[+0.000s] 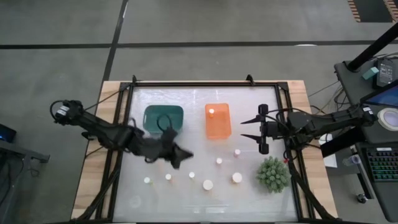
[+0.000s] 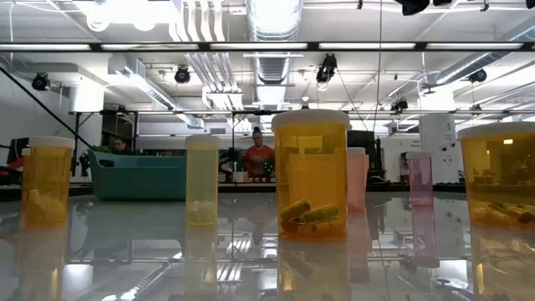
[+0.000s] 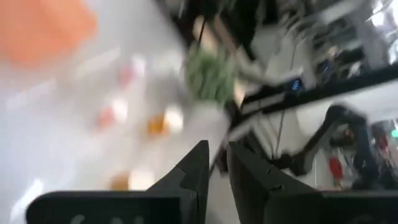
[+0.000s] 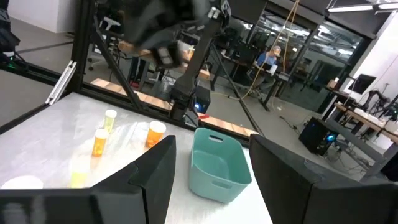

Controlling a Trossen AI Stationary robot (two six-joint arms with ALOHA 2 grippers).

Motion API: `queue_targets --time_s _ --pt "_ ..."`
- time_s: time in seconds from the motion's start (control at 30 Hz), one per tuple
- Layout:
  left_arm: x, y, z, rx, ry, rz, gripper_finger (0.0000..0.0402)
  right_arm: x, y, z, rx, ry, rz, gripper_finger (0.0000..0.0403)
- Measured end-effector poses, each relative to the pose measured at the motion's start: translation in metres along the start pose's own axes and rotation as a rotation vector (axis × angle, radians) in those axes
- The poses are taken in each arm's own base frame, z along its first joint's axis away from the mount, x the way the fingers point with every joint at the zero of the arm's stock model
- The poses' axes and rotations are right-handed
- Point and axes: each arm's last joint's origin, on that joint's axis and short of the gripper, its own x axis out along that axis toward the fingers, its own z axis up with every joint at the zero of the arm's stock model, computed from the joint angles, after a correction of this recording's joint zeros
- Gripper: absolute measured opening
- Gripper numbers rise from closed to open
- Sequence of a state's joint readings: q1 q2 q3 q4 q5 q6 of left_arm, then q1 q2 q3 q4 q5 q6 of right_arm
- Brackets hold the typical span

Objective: Pick and place medicine bottles into bin by pill shape (circle, oval)
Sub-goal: Put the top left large orange pill bottle into the green bin

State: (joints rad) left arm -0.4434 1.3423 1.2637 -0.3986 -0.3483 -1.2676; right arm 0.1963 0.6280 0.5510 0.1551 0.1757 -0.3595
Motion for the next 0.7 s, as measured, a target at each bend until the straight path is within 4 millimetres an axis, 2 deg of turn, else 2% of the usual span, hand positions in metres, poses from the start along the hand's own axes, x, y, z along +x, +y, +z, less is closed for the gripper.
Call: queue_targets --time_s 0.13,0.27,0.47,0.6,0.7 --pt "0.007 0.009 -0.022 -0.078 0.159 0.1 0.0042 0.001 0.0 0.0 0.0 0.002 0.001 0.0196" --pt "0.002 0.032 -0.034 -0.078 0.275 0.344 0.0042 0.001 0.0 0.0 0.0 0.002 0.001 0.0196" --pt "-0.021 0.062 -0.034 -0.119 0.291 0.693 0.0042 0.001 0.0 0.0 -0.001 0.003 0.001 0.0196" --pt "-0.033 0.076 -0.032 -0.104 0.271 0.854 0.0042 0.001 0.0 -0.001 -0.001 0.004 0.001 0.0196" --pt "-0.034 0.086 -0.034 -0.085 0.254 0.921 0.0042 0.001 0.0 -0.001 -0.002 0.007 0.003 0.0196"
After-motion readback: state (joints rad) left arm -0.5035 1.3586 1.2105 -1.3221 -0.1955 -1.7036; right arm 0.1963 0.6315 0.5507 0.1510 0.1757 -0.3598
